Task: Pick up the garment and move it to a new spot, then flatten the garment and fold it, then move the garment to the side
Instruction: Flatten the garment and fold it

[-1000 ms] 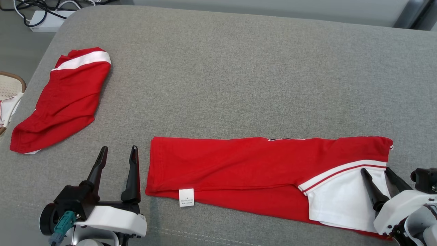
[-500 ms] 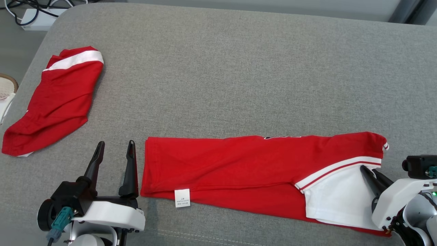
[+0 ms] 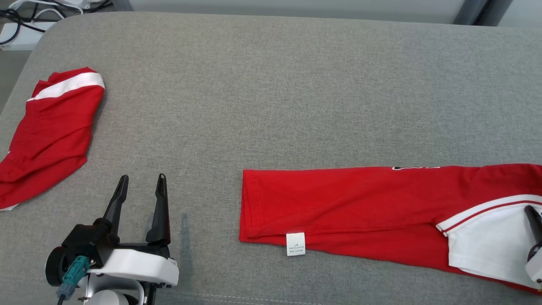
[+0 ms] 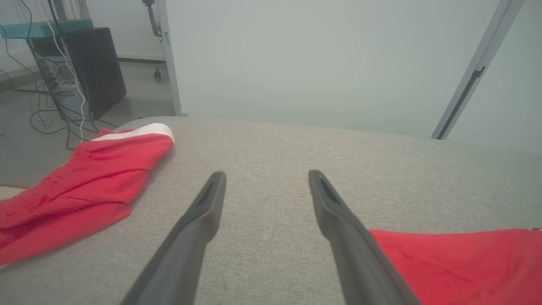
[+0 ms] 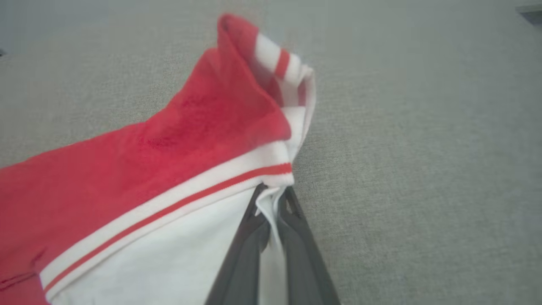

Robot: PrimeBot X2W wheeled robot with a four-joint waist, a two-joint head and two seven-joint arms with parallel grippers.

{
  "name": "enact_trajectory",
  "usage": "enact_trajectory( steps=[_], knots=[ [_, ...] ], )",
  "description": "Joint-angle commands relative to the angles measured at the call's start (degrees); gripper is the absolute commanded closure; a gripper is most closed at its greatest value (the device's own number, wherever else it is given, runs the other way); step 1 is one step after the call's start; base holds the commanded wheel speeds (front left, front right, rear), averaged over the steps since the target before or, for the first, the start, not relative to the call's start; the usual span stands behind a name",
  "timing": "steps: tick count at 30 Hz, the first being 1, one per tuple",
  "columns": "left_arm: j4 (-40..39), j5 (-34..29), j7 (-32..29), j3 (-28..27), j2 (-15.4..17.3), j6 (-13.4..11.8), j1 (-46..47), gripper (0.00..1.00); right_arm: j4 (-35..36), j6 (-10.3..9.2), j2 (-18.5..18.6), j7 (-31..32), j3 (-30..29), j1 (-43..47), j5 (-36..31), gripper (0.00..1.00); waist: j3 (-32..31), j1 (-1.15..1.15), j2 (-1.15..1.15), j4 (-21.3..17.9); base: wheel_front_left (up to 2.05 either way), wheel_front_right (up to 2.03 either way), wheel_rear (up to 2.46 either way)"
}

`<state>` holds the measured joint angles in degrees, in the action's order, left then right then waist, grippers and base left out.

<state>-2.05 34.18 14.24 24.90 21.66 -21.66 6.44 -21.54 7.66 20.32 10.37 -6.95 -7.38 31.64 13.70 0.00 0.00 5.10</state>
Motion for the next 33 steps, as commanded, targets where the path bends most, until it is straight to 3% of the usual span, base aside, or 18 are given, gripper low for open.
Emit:
enact_trajectory(
  steps=[1,5,10,14,18,23,33],
  knots=[
    [-1.30,-0.75,0.56,-2.42,1.79,0.21,2.50,0.00,1.18,-0.17,1.93,-0.76,-0.03,-0.27,-0.08,1.00,-0.09,0.00,0.00,-0.56,0.00,0.00,0.00],
    [-1.40,-0.71,0.29,-2.33,2.09,0.31,2.56,0.00,3.92,-0.17,-0.60,0.54,-0.70,-1.35,4.53,1.00,-0.31,0.00,0.00,-1.23,0.00,0.00,0.00],
    [-1.93,-0.78,-0.16,-2.27,2.51,0.03,2.51,0.00,15.50,-0.17,-5.31,5.81,1.33,-1.27,13.79,1.00,-0.57,0.00,0.00,-2.04,0.00,0.00,0.00],
    [-2.26,-0.82,-0.47,-2.06,2.63,-0.12,2.54,0.00,25.00,-0.17,-10.52,10.11,3.34,-1.09,18.87,1.00,-0.55,0.00,0.00,-2.45,0.00,0.00,0.00],
    [-2.44,-0.78,-0.57,-1.88,2.56,-0.15,2.79,0.00,29.38,-0.17,-15.67,13.39,5.93,-1.88,21.81,1.00,-0.49,0.00,0.00,-2.45,0.00,0.00,0.00],
    [-2.43,-0.85,-0.63,-1.38,2.31,0.00,3.36,0.00,26.59,-0.17,-17.35,13.45,12.72,-3.68,23.18,1.00,-0.27,0.00,0.00,-1.65,0.00,0.00,0.00],
    [-1.38,-0.75,-0.62,0.14,0.97,0.69,4.58,0.00,8.71,-0.17,-17.43,-3.02,32.62,-13.02,29.13,1.00,0.24,0.00,0.00,0.77,0.00,0.00,0.00]
  ],
)
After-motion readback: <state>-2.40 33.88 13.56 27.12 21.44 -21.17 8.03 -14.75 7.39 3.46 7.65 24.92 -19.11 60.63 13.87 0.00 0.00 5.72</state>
